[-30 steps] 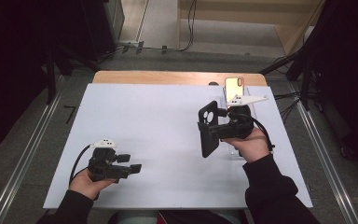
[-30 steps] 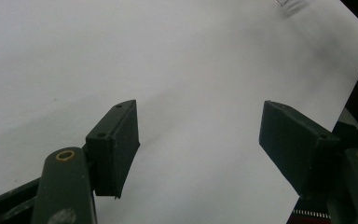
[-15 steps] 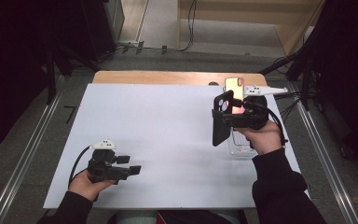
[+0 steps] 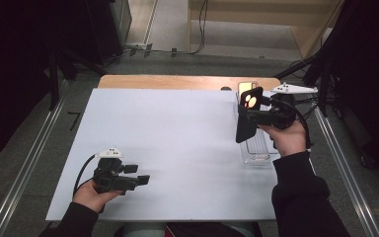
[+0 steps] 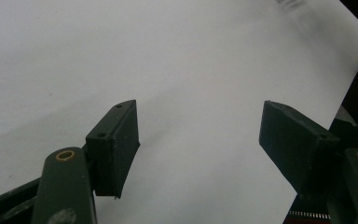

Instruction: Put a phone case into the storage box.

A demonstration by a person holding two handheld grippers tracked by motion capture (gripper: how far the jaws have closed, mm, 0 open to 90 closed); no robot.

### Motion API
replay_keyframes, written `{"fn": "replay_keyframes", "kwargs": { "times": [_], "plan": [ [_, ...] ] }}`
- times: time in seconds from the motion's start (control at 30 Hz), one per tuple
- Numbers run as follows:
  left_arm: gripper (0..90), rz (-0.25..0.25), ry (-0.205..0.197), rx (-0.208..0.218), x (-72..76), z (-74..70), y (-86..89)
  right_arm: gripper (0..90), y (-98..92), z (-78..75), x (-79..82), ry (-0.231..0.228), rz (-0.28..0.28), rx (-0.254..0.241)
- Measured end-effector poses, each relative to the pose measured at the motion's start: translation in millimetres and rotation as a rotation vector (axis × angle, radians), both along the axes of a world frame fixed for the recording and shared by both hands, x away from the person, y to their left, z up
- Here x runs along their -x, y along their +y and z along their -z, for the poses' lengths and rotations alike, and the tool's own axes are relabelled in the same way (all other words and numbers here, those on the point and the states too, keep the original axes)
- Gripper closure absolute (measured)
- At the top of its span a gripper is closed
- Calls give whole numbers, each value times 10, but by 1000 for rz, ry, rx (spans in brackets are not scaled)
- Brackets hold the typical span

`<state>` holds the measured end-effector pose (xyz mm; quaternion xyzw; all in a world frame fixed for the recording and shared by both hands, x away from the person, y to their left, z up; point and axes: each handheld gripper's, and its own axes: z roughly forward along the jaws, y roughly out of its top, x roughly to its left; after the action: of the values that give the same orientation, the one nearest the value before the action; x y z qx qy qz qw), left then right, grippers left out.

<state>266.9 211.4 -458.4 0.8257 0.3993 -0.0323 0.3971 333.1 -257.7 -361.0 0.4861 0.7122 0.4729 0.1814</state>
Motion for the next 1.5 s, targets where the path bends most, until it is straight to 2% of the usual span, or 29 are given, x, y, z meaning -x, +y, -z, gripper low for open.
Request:
{"fn": "replay_keyframes", "kwargs": {
  "times": [0.1,0.4,0.6,0.77,1.0,1.3,1.5],
  "plan": [
    [287,6,-3,4,1,-3,-2,124,-56,9,-58,5,31,-11],
    [287,6,-5,7,4,-8,-3,124,-210,53,-222,-19,129,27],
    [287,5,-9,17,2,-14,6,124,-252,152,-341,-16,180,46],
    [287,5,-9,14,4,-18,0,124,-289,252,-476,-11,232,36],
    [287,1,-10,23,5,-21,6,124,-233,457,-675,32,282,84],
    [287,10,-13,21,-2,-18,-20,124,-190,674,-879,31,354,138],
    [287,12,-13,21,-5,-15,-19,124,-142,802,-1001,63,369,105]
  ]
}}
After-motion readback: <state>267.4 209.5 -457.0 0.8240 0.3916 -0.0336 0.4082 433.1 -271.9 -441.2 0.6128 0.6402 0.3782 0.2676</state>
